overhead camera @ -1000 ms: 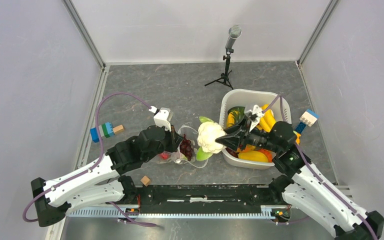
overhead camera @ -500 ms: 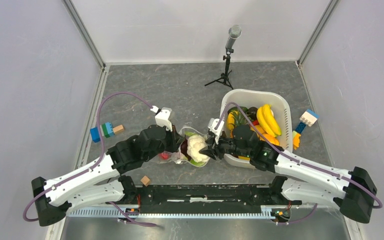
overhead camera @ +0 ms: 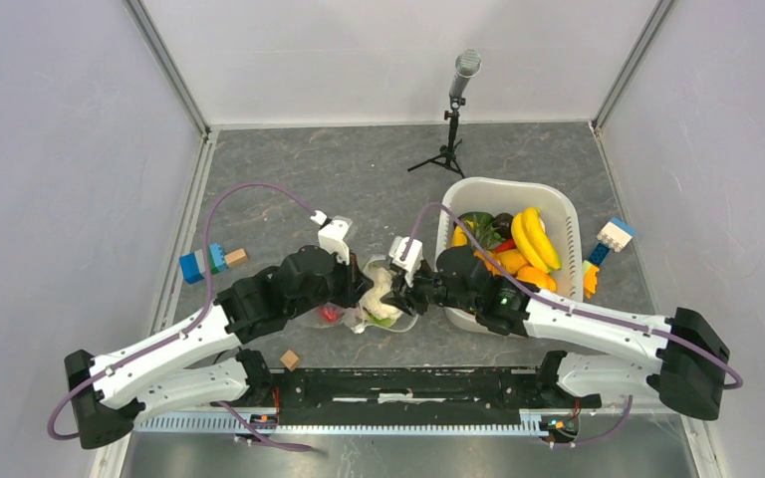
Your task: Place the food in the zip-top bag and seal the zipper
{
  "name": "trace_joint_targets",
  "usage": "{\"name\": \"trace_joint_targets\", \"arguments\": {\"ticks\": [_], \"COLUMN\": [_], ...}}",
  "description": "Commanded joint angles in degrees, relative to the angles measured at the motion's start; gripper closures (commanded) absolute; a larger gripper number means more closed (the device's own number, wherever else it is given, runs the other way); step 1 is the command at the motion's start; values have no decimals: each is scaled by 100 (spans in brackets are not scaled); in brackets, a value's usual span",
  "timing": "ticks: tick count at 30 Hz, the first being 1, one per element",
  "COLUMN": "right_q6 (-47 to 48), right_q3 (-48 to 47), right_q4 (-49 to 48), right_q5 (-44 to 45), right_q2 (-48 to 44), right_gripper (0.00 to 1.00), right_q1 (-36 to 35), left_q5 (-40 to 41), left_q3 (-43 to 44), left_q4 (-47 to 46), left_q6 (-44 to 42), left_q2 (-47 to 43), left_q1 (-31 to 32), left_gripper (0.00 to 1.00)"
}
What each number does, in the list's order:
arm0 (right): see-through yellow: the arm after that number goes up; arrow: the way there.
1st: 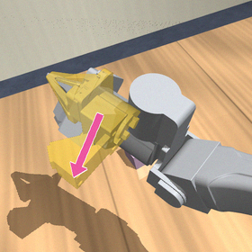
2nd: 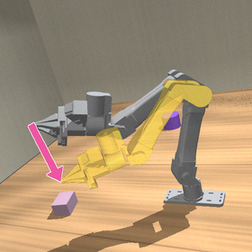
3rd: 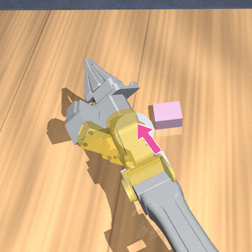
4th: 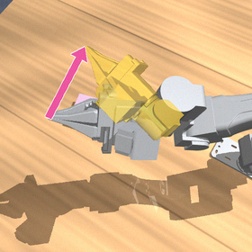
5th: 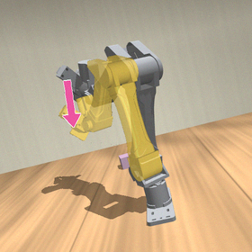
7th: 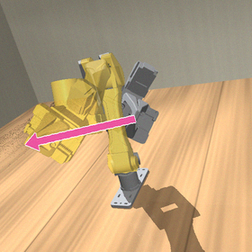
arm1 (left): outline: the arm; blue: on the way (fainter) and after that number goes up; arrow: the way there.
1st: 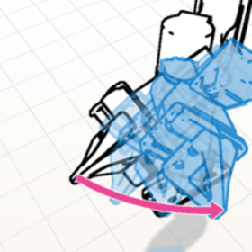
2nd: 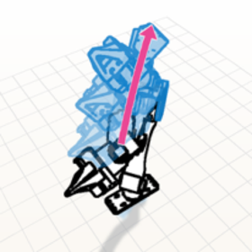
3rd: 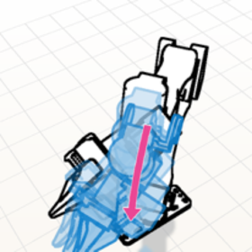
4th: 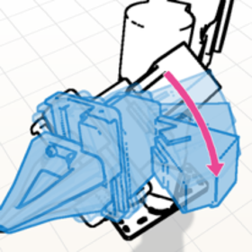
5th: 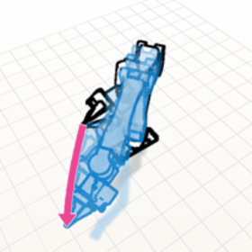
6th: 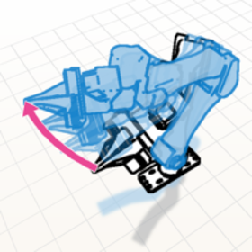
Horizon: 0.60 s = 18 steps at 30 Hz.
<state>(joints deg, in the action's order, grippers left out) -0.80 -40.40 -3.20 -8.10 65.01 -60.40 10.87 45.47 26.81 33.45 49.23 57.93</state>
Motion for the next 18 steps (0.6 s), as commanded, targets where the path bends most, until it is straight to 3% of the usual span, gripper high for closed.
{"name": "trace_joint_targets", "arguments": {"ticks": [1,8,11,15,18], "right_q6": [-198,289,138,-187,-36], "right_q3": [-66,489,594,1183,800], "right_q4": [-782,-2170,-2616,-4114,-3925], "right_q5": [374,323,1036,1909,1462], "right_q2": [161,190,397,458,929], "right_gripper": [88,87,85,84,80], "right_q1": [-208,-350,-349,-411,-411], "left_q5": [-368,-421,-415,-442,-576], "left_q3": [392,476,428,387,333], "left_q4": [-495,-490,-527,-542,-651], "left_q6": [-209,-150,-117,-31,61], "left_q2": [25,-75,-133,-120,-119], "left_q1": [3,4,7,8,8], "left_gripper": [98,98,98,98,98]}}
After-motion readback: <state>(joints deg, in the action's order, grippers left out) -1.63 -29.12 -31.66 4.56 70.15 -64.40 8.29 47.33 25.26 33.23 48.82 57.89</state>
